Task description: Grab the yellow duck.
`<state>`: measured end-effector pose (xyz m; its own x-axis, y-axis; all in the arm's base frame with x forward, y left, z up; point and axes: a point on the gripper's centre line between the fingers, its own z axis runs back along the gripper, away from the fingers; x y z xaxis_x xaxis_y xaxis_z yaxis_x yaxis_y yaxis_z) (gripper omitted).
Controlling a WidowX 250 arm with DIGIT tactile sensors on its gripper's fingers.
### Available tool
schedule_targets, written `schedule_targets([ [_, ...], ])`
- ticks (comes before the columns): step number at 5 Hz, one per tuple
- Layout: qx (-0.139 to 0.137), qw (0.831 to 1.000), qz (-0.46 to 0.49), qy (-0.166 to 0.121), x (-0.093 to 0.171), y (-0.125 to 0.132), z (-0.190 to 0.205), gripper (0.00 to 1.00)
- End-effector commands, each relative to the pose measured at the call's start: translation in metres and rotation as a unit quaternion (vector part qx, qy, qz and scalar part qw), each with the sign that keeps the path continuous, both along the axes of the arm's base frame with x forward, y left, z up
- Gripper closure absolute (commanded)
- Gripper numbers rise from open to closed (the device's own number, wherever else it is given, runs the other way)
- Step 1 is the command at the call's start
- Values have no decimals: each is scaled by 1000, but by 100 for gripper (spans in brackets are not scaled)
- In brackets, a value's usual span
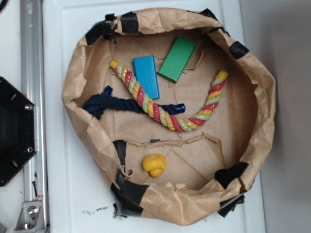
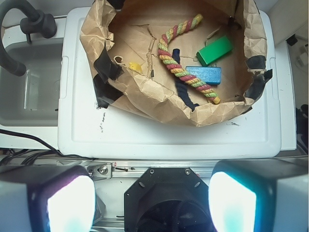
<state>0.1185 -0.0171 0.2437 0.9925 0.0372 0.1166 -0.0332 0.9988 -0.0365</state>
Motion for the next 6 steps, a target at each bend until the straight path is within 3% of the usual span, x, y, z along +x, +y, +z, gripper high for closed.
schedule_targets([
  [1,0,1000,0,0,0,0,0,0],
  [2,0,997,69,36,50,23,-25,0],
  [3,-22,983,177,48,94,38,-45,0],
  [4,-38,970,225,82,132,36,-96,0],
  [5,5,977,181,113,129,8,-148,0],
  [6,11,983,155,99,131,-20,-191,0],
])
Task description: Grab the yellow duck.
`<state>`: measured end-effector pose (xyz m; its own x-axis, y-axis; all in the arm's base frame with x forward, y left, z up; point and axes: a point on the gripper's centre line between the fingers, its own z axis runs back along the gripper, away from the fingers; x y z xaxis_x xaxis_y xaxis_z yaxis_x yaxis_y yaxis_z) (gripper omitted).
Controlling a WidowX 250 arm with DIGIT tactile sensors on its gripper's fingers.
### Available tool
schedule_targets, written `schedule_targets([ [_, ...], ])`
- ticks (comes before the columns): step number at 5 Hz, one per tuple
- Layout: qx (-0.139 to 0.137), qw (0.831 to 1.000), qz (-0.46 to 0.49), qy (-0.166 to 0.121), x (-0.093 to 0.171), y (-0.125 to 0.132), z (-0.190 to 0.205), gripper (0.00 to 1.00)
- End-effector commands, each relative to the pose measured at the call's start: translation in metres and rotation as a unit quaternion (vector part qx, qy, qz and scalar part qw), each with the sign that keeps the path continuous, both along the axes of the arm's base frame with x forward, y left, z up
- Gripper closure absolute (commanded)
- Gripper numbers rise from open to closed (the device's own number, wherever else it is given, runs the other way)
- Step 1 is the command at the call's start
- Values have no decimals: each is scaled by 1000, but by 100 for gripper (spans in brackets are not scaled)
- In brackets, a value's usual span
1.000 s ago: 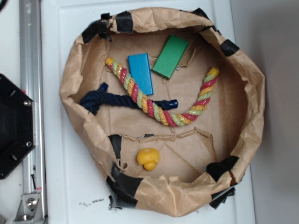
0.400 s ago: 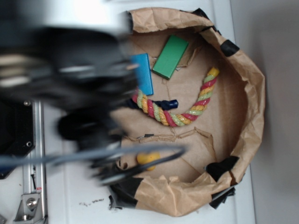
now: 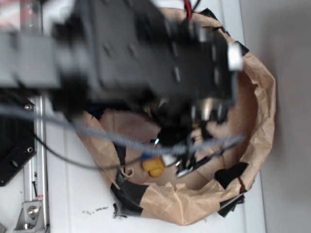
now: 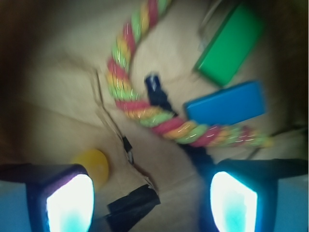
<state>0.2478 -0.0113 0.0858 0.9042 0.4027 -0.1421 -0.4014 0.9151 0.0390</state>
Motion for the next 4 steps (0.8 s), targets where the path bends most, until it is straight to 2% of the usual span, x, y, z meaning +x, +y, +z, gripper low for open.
schedule_targets([
  [1,-71,996,-39,-22,-4,-54,-51,0],
  [2,-52,996,-64,-29,-11,-68,-69,100],
  [3,-55,992,-97,-54,-16,-64,-72,100],
  [4,-69,985,-124,-101,-6,-52,-27,100],
])
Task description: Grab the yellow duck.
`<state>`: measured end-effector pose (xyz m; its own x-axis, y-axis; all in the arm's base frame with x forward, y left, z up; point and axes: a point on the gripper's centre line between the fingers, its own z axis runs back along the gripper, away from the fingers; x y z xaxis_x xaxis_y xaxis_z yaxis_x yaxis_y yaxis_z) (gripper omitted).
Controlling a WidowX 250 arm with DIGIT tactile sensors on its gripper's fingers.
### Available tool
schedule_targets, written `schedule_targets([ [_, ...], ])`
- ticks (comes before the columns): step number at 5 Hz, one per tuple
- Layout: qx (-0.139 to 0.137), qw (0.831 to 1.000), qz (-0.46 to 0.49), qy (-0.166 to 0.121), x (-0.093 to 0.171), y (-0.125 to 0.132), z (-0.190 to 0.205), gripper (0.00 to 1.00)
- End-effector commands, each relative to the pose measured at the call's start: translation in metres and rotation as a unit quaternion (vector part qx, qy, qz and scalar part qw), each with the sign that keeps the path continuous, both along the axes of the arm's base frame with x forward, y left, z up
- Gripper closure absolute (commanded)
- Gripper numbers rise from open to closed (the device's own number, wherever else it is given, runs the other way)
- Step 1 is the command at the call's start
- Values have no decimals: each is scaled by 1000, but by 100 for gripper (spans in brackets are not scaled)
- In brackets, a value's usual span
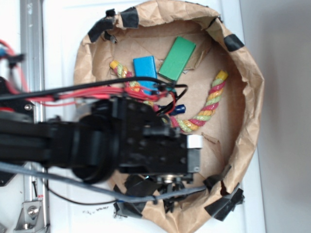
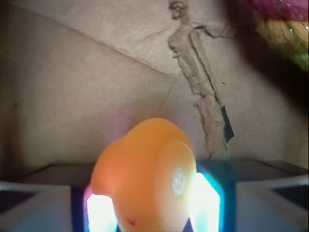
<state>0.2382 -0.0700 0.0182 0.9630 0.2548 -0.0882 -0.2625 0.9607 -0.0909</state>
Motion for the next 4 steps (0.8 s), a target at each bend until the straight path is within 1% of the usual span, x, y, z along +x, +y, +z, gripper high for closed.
schedule_targets([
  [1,-10,994,-61,-87,8,35,91,100],
  [2,25,992,-75,-98,8,63,143,100],
  [3,31,993,-75,-85,12,77,157,100],
  [4,70,991,-81,-86,15,77,152,100],
])
